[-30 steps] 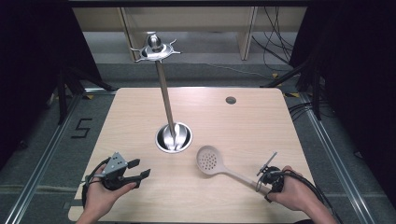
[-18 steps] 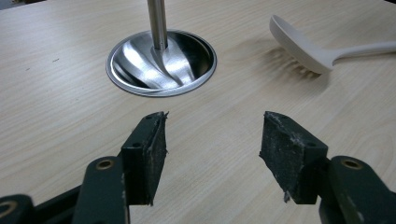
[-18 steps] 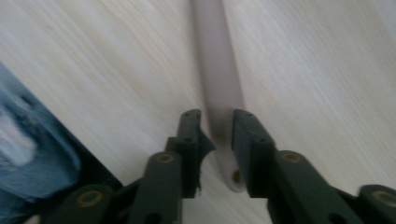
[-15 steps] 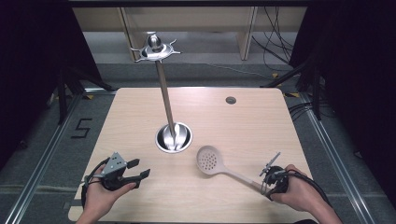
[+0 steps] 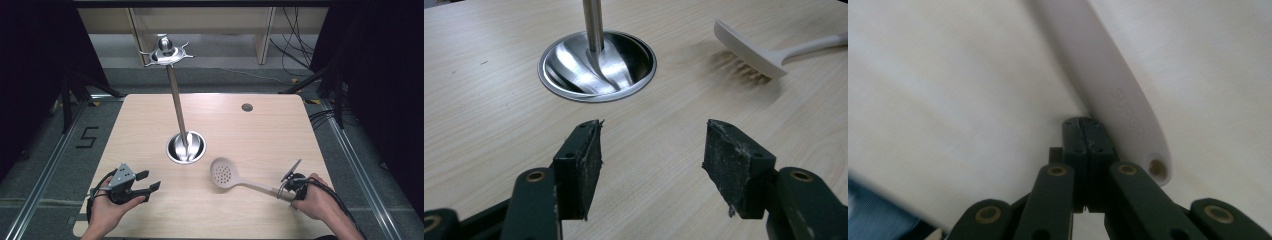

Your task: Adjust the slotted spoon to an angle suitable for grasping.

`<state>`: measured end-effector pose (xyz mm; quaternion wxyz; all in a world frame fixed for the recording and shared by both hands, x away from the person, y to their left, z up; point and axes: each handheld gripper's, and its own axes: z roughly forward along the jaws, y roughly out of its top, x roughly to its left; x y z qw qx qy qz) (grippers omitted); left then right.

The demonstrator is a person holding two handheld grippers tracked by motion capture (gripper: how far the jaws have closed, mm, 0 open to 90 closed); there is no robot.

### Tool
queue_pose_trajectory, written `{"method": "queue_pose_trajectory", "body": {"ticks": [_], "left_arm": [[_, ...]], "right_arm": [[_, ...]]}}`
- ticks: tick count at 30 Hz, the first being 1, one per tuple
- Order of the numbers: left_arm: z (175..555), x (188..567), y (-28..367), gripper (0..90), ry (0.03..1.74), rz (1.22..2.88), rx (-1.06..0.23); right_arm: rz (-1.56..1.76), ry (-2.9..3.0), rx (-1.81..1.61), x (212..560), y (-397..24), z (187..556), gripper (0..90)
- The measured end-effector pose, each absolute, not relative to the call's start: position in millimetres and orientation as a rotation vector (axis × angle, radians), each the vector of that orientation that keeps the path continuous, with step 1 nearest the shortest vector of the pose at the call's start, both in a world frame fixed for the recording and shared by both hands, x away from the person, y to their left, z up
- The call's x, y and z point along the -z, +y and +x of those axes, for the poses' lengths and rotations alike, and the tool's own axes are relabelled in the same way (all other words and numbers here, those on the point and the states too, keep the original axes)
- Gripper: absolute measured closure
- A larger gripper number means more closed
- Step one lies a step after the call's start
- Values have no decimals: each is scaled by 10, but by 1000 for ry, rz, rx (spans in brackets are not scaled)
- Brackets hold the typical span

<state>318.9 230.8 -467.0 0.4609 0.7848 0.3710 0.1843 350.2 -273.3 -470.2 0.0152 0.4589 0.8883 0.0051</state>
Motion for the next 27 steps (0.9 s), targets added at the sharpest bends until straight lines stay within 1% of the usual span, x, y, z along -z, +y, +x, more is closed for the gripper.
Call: {"method": "queue_pose_trajectory", "body": {"ticks": [1,2,3,5,6,7,9,10,11,12,13,14,17,19,21,22,23,27], "left_arm": [[3191,4671,2310,395,913,1932,-455],[3191,4671,2310,395,913,1932,-455],[3191,4672,2308,394,915,1928,-453],[3192,4676,2312,394,917,1925,-451],[3192,4676,2312,394,917,1925,-451],[3192,4675,2315,394,916,1926,-452],[3192,4673,2324,393,917,1923,-451],[3193,4674,2326,393,919,1922,-449],[3193,4675,2327,393,920,1922,-448],[3193,4675,2327,393,920,1922,-448],[3187,4677,2326,393,933,1915,-439],[3187,4675,2327,393,931,1915,-440],[3187,4673,2325,392,928,1909,-440],[3191,4668,2327,392,918,1931,-454],[3184,4669,2314,393,919,1924,-449],[3184,4669,2314,393,919,1924,-449],[3177,4667,2311,393,925,1923,-441],[3177,4669,2326,393,928,1917,-439]], "right_arm": [[1423,2739,-21,4704,-2769,3575,900],[1423,2739,-21,4704,-2769,3575,900],[1488,2686,-49,4716,-2812,3713,900],[1550,2625,-87,4718,-2845,3855,900],[1550,2625,-87,4718,-2845,3855,900],[1644,2587,-127,4706,-2863,3990,900],[1705,2547,-147,4703,-2881,4106,900],[1750,2524,-162,4701,-2887,4156,886],[1785,2503,-178,4706,-2902,4204,848],[1785,2503,-178,4706,-2902,4204,848],[1929,2477,-171,4675,-2925,4273,763],[1975,2450,-175,4661,-2934,4293,726],[2175,2280,-224,4567,-2888,4269,535],[2207,2259,-256,4506,-2888,4267,441],[2351,2110,-325,4507,-2822,4304,382],[2351,2110,-325,4507,-2822,4304,382],[2322,2104,-344,4568,-2837,4350,340],[2351,2019,-358,4580,-2799,4381,327]]}}
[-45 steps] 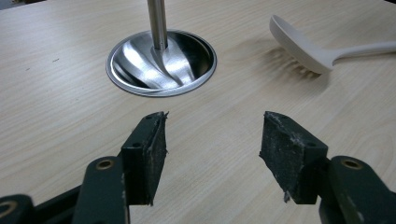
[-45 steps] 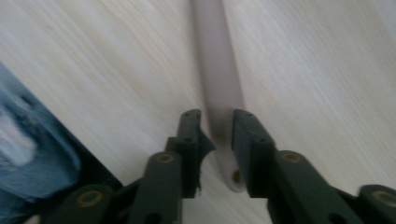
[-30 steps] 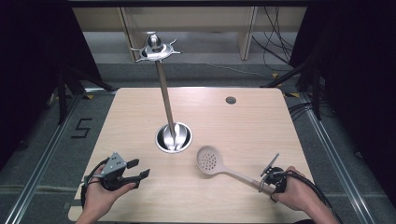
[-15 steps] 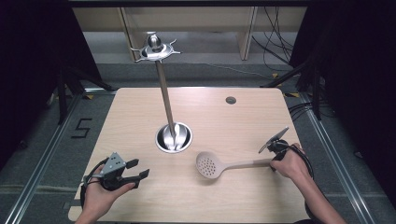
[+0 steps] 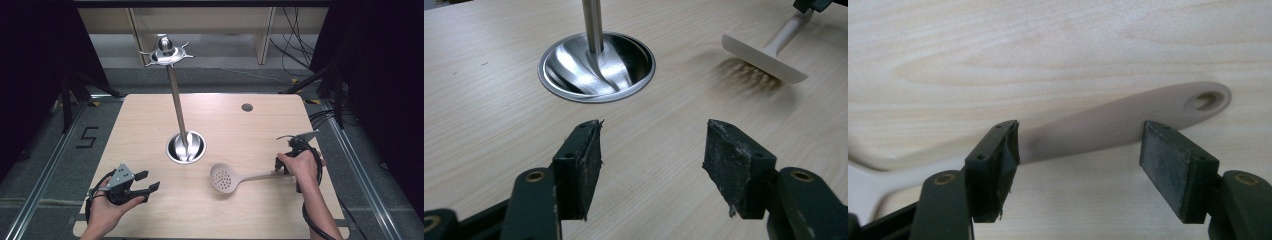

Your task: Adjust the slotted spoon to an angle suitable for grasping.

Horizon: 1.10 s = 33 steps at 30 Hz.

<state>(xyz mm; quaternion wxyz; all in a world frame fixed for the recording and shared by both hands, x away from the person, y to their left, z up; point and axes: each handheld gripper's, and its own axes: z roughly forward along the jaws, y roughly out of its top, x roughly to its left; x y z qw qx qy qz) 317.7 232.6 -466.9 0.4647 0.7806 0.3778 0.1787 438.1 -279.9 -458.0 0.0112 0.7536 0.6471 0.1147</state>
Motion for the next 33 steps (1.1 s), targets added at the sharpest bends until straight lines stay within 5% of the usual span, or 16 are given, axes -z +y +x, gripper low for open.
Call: {"method": "queue_pose_trajectory", "body": {"ticks": [33], "left_arm": [[3174,4661,2320,390,908,1938,-455]], "right_arm": [[2553,1823,-201,4608,-2676,4405,292]]}}
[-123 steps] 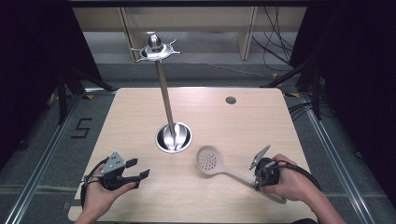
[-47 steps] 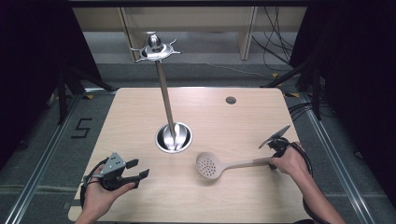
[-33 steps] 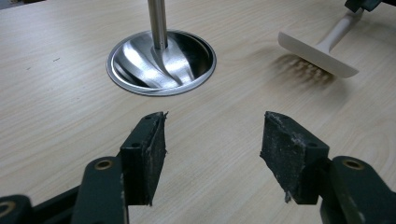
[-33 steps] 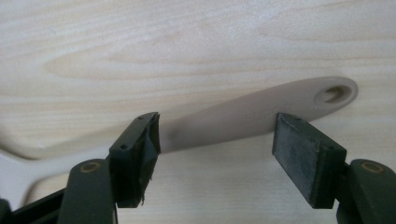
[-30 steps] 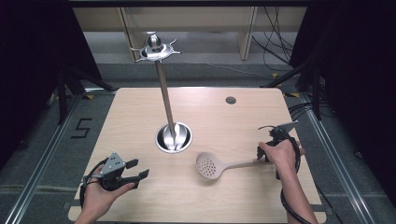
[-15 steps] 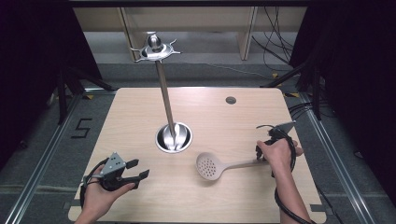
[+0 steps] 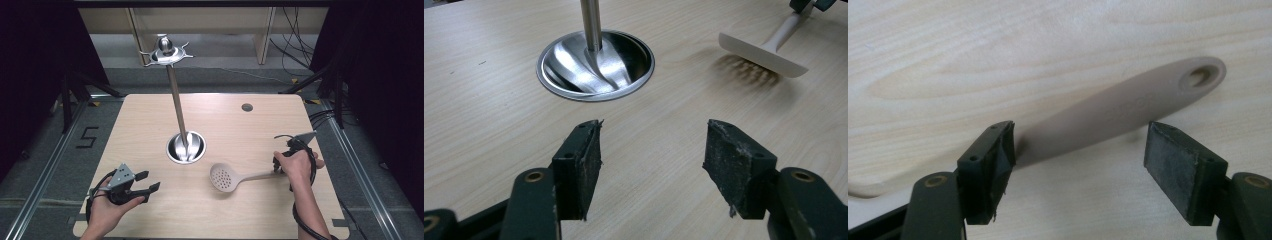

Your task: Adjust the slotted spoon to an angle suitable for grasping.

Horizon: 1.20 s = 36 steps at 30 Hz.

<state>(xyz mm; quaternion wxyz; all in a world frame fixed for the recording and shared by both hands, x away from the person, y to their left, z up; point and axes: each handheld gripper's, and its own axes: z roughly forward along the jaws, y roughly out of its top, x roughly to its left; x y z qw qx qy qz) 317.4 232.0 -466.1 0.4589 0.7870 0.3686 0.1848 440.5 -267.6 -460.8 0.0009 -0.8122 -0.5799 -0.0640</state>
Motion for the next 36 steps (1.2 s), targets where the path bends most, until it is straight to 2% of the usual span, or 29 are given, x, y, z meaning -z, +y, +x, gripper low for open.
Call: {"method": "queue_pose_trajectory", "body": {"ticks": [15,16,17,27,32,36], "left_arm": [[3186,4663,2326,390,890,1949,-456],[3173,4662,2317,390,906,1942,-451],[3172,4661,2318,390,901,1944,-450],[3176,4666,2321,392,891,1941,-443],[3176,4671,2321,394,896,1943,-439],[3174,4666,2321,396,892,1957,-448]], "right_arm": [[-2590,-1732,264,4616,-2630,4531,292],[-2513,-1890,209,4625,-2700,4522,291],[-2587,-1719,220,4607,-2621,4577,291],[-2550,-1879,135,4751,-2625,4708,255],[-2569,-1901,152,4753,-2582,4727,265],[-2571,-1890,170,4741,-2555,4729,311]]}}
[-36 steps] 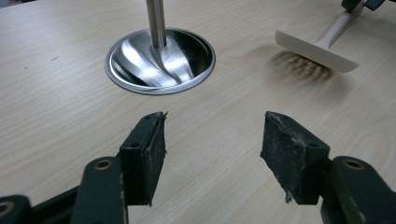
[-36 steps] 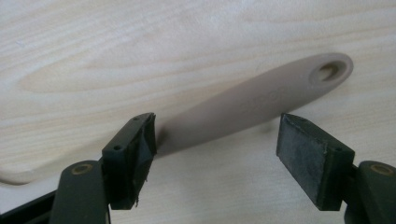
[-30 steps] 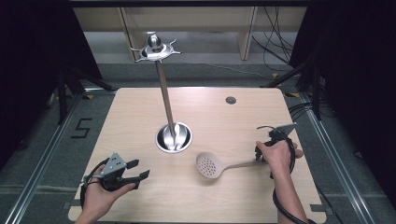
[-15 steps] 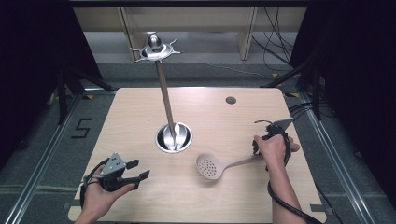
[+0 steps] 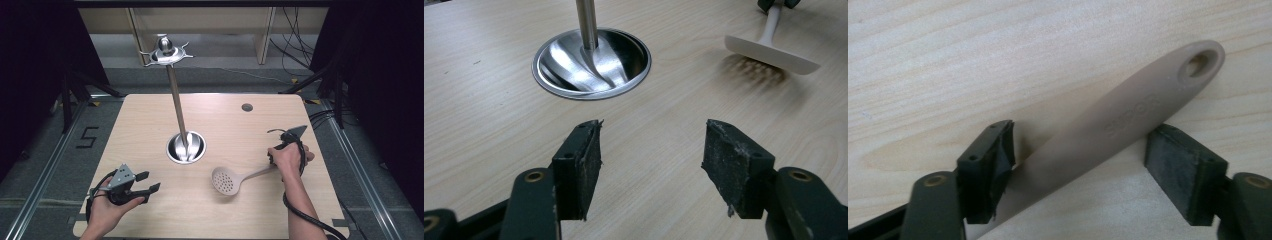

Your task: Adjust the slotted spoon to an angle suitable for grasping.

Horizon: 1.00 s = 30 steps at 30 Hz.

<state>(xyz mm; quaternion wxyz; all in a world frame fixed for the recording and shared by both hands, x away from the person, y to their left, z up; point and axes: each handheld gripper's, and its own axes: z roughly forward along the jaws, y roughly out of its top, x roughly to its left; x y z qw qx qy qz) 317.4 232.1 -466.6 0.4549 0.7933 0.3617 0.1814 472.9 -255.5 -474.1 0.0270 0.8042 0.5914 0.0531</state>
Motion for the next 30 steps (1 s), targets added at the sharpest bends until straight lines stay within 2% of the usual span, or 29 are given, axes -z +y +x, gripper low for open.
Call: {"method": "queue_pose_trajectory", "body": {"ticks": [1,2,6,7,8,10,11,12,13,14,18,22,23,30], "left_arm": [[3173,4665,2319,397,890,1958,-447],[3173,4665,2319,397,890,1958,-447],[3177,4676,2312,398,886,1949,-435],[3177,4676,2312,398,886,1949,-435],[3177,4676,2312,398,886,1949,-435],[3177,4676,2311,398,885,1949,-435],[3177,4677,2311,398,885,1949,-435],[3176,4677,2312,399,885,1951,-434],[3176,4677,2312,399,885,1951,-434],[3179,4674,2316,399,881,1959,-438],[3178,4675,2314,399,881,1959,-438],[3175,4674,2313,400,888,1958,-438],[3179,4675,2314,400,880,1960,-439],[3177,4675,2313,400,882,1953,-438]], "right_arm": [[2476,1833,-178,4736,-2543,4734,349],[2476,1833,-178,4736,-2543,4734,349],[2449,1867,-167,4702,-2490,4755,494],[2449,1867,-167,4702,-2490,4755,494],[2351,1971,-154,4702,-2525,4760,543],[2320,1999,-140,4705,-2520,4757,569],[2430,1909,-152,4691,-2428,4773,597],[2405,1932,-171,4697,-2407,4771,654],[2405,1932,-171,4697,-2407,4771,654],[2406,1965,-129,4667,-2371,4776,697],[2119,2189,-88,4689,-2413,4730,708],[2182,2167,-128,4640,-2344,4721,708],[2059,2259,-192,4614,-2377,4695,708],[1894,2378,-421,4491,-2389,4591,709]]}}
